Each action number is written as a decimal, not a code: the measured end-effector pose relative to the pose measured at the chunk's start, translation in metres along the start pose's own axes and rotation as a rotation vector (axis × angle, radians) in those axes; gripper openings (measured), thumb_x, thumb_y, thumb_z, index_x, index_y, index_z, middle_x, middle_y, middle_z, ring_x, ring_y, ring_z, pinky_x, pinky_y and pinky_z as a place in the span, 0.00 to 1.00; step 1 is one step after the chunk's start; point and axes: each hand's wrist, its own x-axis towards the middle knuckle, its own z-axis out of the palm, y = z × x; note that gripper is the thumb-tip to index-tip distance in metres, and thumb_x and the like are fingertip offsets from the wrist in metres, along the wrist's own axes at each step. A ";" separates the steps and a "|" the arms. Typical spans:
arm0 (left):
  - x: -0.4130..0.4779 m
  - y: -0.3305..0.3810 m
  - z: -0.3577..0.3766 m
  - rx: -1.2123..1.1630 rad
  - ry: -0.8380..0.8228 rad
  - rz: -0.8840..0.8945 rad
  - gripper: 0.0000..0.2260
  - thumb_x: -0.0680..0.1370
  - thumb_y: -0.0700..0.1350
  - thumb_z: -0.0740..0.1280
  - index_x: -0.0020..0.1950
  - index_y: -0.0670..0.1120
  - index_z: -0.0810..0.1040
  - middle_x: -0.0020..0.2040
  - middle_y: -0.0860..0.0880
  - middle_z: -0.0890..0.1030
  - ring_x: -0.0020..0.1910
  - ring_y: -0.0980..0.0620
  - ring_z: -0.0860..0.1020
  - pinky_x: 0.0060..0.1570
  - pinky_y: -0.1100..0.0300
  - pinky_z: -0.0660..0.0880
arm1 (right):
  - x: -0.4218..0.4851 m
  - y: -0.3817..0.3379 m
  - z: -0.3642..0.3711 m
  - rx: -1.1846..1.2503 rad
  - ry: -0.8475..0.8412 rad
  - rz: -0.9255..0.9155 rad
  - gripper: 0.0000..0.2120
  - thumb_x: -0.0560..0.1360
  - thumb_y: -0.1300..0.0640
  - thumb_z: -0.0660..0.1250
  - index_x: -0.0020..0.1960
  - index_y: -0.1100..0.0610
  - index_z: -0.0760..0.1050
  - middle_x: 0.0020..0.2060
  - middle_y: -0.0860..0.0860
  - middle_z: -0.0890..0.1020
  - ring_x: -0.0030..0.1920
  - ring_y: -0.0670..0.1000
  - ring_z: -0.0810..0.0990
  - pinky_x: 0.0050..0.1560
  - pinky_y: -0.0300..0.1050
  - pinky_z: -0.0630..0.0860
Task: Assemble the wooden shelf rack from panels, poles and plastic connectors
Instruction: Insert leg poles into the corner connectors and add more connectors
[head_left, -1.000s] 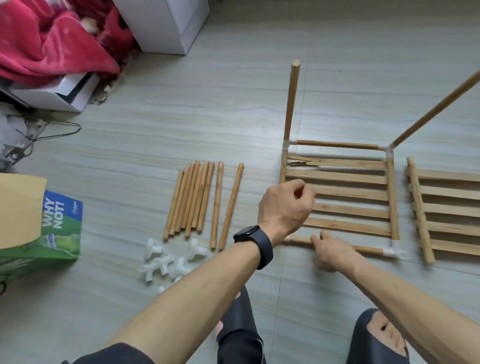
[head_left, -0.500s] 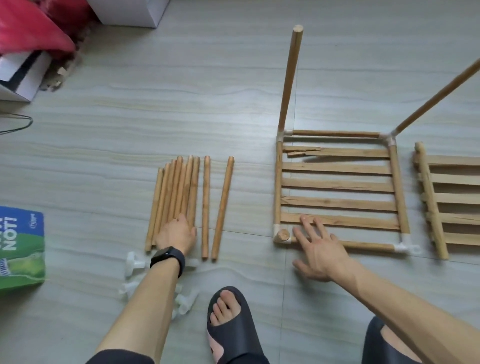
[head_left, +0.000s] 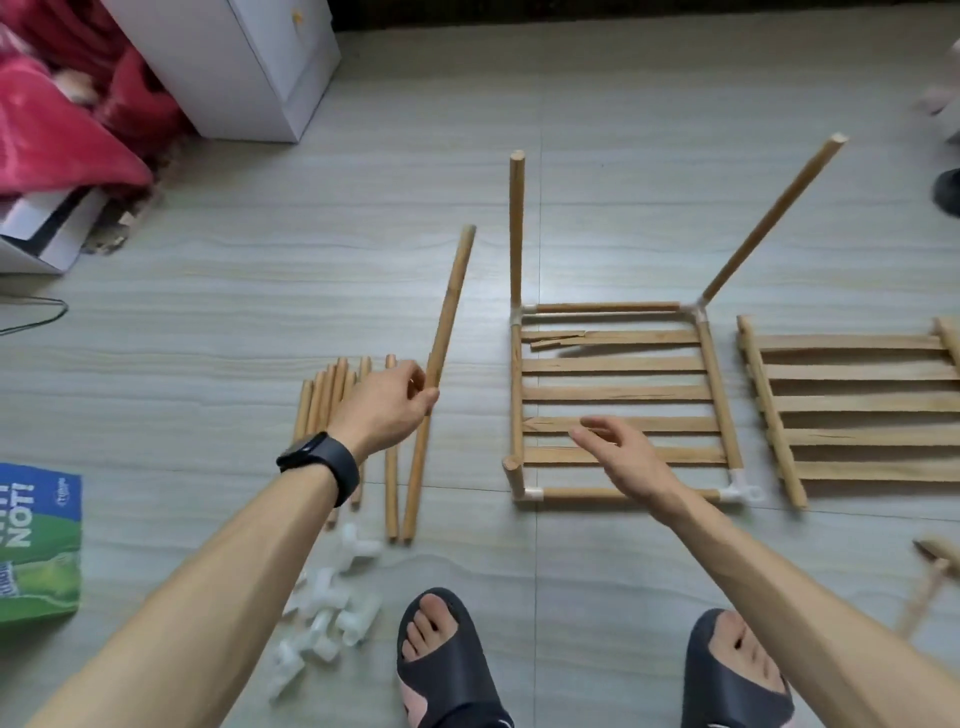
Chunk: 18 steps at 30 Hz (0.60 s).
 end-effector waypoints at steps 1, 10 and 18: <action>-0.001 0.022 -0.009 0.050 0.010 0.071 0.10 0.83 0.55 0.62 0.56 0.50 0.75 0.48 0.52 0.82 0.47 0.50 0.80 0.50 0.47 0.79 | -0.011 -0.011 -0.010 0.165 0.029 -0.019 0.30 0.73 0.34 0.71 0.67 0.51 0.76 0.63 0.51 0.81 0.61 0.50 0.81 0.57 0.49 0.78; -0.006 0.203 0.030 0.378 -0.147 0.563 0.11 0.81 0.57 0.66 0.61 0.55 0.74 0.50 0.53 0.79 0.47 0.51 0.77 0.47 0.51 0.80 | -0.070 -0.023 -0.126 0.941 0.317 -0.099 0.17 0.80 0.46 0.67 0.54 0.61 0.80 0.44 0.55 0.85 0.37 0.51 0.83 0.33 0.40 0.78; 0.009 0.214 0.188 0.488 -0.333 0.346 0.17 0.83 0.48 0.62 0.72 0.48 0.70 0.67 0.45 0.75 0.63 0.42 0.74 0.59 0.47 0.76 | -0.089 0.089 -0.190 0.511 0.782 0.006 0.19 0.71 0.39 0.67 0.38 0.55 0.85 0.37 0.55 0.87 0.37 0.53 0.87 0.41 0.47 0.84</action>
